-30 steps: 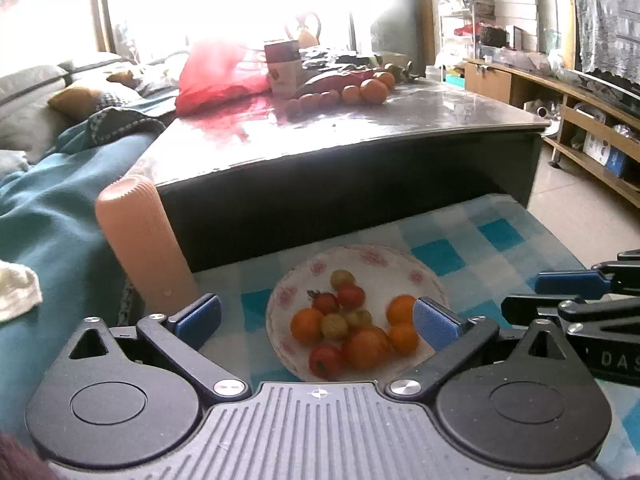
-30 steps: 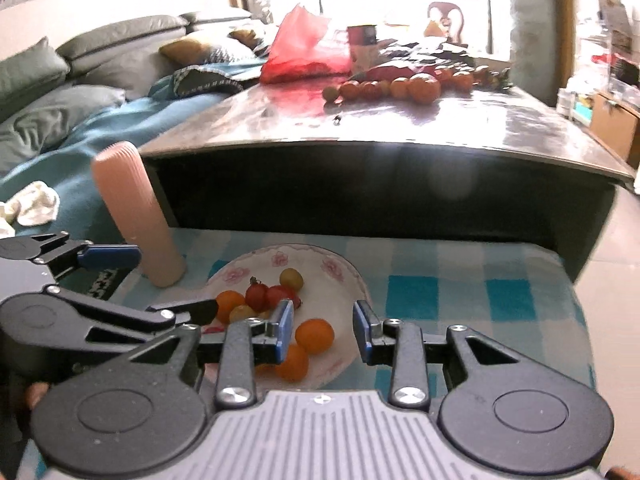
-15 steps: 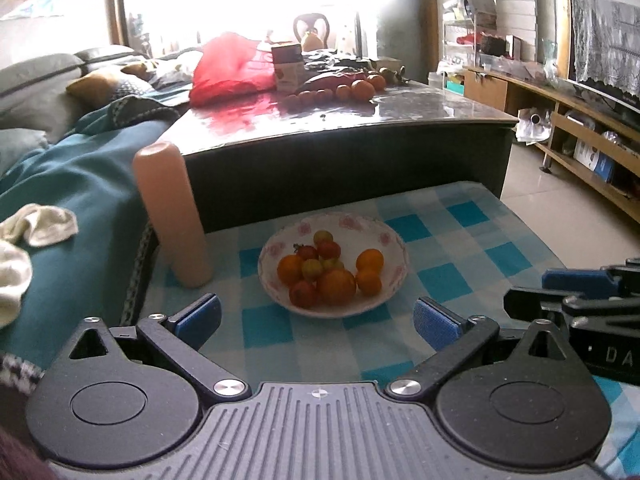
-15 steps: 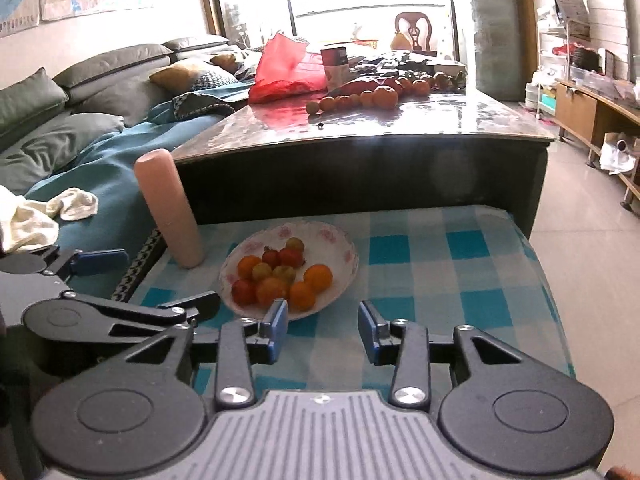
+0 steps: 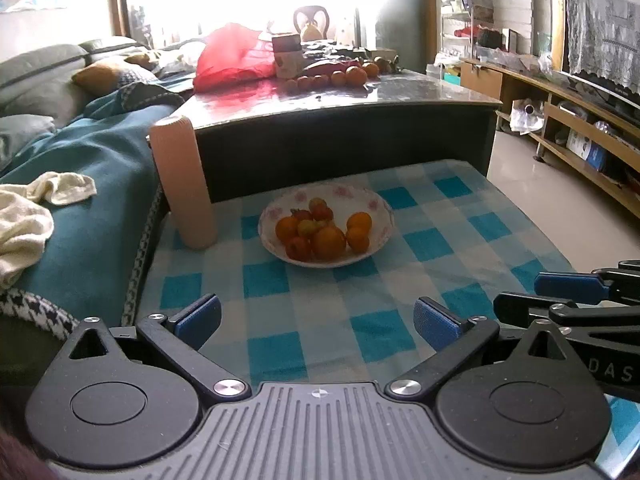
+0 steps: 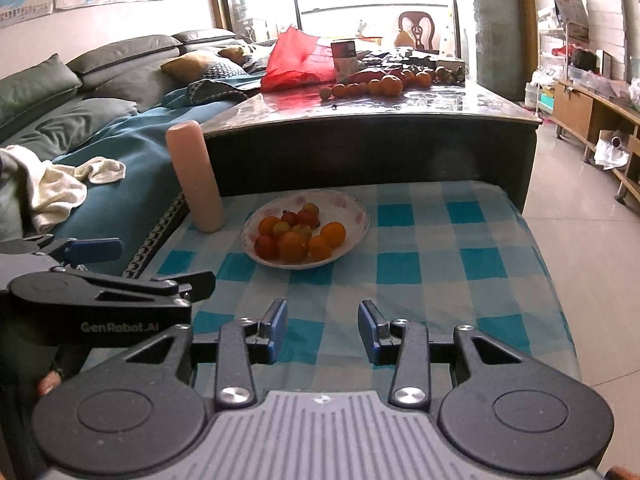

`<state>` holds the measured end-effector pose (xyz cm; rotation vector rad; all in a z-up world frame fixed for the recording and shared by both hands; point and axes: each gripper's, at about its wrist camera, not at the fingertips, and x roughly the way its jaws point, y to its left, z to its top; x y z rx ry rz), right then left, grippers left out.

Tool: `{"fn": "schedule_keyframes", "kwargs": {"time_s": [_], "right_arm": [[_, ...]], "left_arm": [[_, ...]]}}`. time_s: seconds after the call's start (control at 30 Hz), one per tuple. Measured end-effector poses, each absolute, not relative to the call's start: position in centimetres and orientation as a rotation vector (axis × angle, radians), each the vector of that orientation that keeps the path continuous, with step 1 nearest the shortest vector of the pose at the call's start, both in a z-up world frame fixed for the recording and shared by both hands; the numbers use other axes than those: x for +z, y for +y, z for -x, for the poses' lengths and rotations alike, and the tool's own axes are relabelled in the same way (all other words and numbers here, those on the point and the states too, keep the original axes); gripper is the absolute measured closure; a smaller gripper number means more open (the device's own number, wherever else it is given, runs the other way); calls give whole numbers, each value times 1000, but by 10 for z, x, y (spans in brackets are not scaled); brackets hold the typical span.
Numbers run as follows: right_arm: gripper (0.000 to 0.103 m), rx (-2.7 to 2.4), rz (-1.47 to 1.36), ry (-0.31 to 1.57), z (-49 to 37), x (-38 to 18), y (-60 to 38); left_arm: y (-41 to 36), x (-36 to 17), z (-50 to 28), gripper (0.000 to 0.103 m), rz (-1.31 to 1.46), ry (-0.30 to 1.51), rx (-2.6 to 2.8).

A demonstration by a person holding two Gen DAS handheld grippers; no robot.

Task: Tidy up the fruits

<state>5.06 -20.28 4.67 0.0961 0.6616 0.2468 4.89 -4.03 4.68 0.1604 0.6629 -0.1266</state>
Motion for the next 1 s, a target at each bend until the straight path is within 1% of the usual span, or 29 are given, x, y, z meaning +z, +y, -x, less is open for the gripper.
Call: {"fn": "schedule_keyframes", "kwargs": {"time_s": [1.0], "right_arm": [[50,241,-72,671,27,39,-201]], "left_arm": [[-36,35,18,0,-114,717,-136]]}}
